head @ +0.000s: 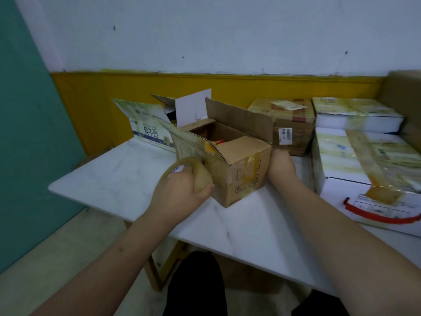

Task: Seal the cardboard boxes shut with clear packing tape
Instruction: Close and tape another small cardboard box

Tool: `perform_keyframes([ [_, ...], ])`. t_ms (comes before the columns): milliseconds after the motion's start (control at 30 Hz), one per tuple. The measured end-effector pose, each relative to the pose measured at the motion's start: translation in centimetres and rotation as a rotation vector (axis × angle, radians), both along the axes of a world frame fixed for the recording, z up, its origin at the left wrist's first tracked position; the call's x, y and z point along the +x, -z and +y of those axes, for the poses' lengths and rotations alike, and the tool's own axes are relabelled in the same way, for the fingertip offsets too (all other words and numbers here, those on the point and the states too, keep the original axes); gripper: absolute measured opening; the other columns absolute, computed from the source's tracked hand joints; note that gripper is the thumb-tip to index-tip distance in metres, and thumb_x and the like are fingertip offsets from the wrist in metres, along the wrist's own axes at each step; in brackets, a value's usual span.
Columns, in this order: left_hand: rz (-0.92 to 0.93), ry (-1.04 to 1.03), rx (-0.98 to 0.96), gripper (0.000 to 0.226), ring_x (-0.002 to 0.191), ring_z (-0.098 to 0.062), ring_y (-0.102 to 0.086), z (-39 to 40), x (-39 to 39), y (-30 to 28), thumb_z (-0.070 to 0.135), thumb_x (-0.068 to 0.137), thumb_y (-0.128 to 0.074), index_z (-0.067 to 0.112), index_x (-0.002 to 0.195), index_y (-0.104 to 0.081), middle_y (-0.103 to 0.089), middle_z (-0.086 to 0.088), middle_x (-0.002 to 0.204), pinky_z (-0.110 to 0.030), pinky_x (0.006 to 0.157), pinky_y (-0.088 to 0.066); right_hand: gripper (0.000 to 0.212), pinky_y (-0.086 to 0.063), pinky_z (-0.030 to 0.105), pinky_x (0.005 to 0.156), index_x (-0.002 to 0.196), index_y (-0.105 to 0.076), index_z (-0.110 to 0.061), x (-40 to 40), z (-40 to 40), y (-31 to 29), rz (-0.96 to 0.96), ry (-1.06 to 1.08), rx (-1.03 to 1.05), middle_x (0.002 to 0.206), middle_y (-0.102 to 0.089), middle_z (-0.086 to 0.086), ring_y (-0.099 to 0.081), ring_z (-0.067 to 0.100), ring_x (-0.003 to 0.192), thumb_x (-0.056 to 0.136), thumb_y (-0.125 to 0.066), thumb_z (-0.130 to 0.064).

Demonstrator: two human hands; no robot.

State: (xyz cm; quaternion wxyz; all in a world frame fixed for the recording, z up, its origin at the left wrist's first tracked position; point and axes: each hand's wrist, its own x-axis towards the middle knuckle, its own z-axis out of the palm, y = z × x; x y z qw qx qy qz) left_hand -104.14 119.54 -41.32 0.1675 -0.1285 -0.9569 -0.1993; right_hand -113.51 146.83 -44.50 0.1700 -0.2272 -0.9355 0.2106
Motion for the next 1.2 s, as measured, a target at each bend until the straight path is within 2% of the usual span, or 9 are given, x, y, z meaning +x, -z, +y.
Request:
perform_keyframes([
  [200,-0.038,0.007,-0.002,0.060,0.108,-0.019,-0.058,-0.2,0.3,0.1,0.059,0.093,-0.057,0.010,0.127,-0.054,-0.062,-0.004,0.118,-0.023,0.071,-0.029,0.004,-0.044,0.032,0.069,0.095,-0.060,-0.003,5.0,-1.8,-3.2,-0.143,0.004,0.016,0.086,-0.056,0.011,-0.057,0.029,0.086,0.092,-0.060,-0.006],
  [300,-0.048,0.006,0.055,0.060,0.109,-0.021,-0.059,-0.3,0.4,0.5,0.059,0.091,-0.060,0.010,0.125,-0.054,-0.063,-0.004,0.118,-0.025,0.072,-0.032,0.027,-0.048,0.029,0.057,0.074,-0.053,-0.002,9.3,-2.9,-3.9,-0.224,-0.002,-0.005,0.076,-0.061,0.009,-0.060,0.026,0.075,0.083,-0.077,-0.011],
  [467,-0.067,0.013,0.243,0.065,0.100,-0.016,-0.060,-0.4,0.6,0.9,0.056,0.084,-0.072,0.017,0.125,-0.039,-0.063,-0.002,0.122,-0.026,0.073,-0.041,0.029,-0.042,0.018,0.045,0.078,-0.060,-0.014,19.9,-4.1,-4.4,0.056,-0.054,-0.188,0.062,-0.068,0.001,-0.061,0.003,0.041,0.090,-0.068,-0.039],
  [667,-0.042,0.164,0.173,0.069,0.103,-0.021,-0.064,-0.9,0.1,0.4,0.052,0.085,-0.071,0.031,0.140,-0.035,-0.067,-0.001,0.114,-0.040,0.081,-0.056,0.029,-0.043,0.029,0.060,0.104,-0.051,-0.041,25.0,-9.0,-8.6,-0.111,-0.460,0.253,0.085,-0.056,-0.016,-0.051,0.006,0.080,0.085,-0.057,-0.062],
  [800,-0.153,0.210,0.231,0.066,0.096,-0.023,-0.065,-0.9,-0.3,-0.3,0.056,0.081,-0.065,0.031,0.135,-0.037,-0.066,0.000,0.107,-0.045,0.080,-0.056,0.065,-0.036,0.029,0.079,0.121,-0.050,-0.019,20.0,-12.3,-11.7,0.355,-0.539,0.364,0.111,-0.046,-0.003,-0.043,0.019,0.101,0.074,-0.076,-0.055],
  [867,-0.170,0.230,0.266,0.060,0.095,-0.025,-0.065,-0.8,-0.3,-0.4,0.047,0.084,-0.065,0.028,0.134,-0.037,-0.066,-0.003,0.107,-0.047,0.083,-0.055,0.080,-0.036,0.030,0.079,0.120,-0.045,-0.010,15.8,-13.2,-11.3,0.379,-0.472,0.333,0.120,-0.042,0.006,-0.044,0.024,0.107,0.064,-0.087,-0.049],
  [1033,-0.177,0.270,0.196,0.063,0.102,-0.024,-0.065,-0.9,-1.1,-0.9,0.040,0.090,-0.067,0.022,0.143,-0.037,-0.064,-0.005,0.115,-0.040,0.087,-0.055,0.025,-0.043,0.032,0.063,0.093,-0.052,-0.016,10.6,-11.3,-6.9,0.236,-0.480,0.005,0.089,-0.059,-0.003,-0.060,0.023,0.085,0.082,-0.073,-0.025],
  [1133,-0.258,0.260,0.173,0.056,0.084,-0.018,-0.069,-0.6,-1.4,-1.7,0.038,0.092,-0.066,0.022,0.139,-0.040,-0.063,0.001,0.102,-0.034,0.074,-0.058,0.013,-0.046,0.033,0.059,0.087,-0.057,-0.018,10.3,-10.4,-6.7,0.219,-0.484,0.089,0.077,-0.061,-0.006,-0.056,0.014,0.069,0.087,-0.068,-0.025],
  [1200,-0.137,0.166,-0.081,0.048,0.081,-0.021,-0.068,-1.0,-2.2,-2.4,0.042,0.092,-0.062,0.022,0.132,-0.044,-0.066,0.000,0.095,-0.034,0.071,-0.056,0.013,-0.049,0.034,0.060,0.087,-0.058,-0.019,10.4,-10.3,-7.0,0.177,-0.486,0.125,0.076,-0.062,-0.007,-0.057,0.012,0.070,0.084,-0.070,-0.023],
])
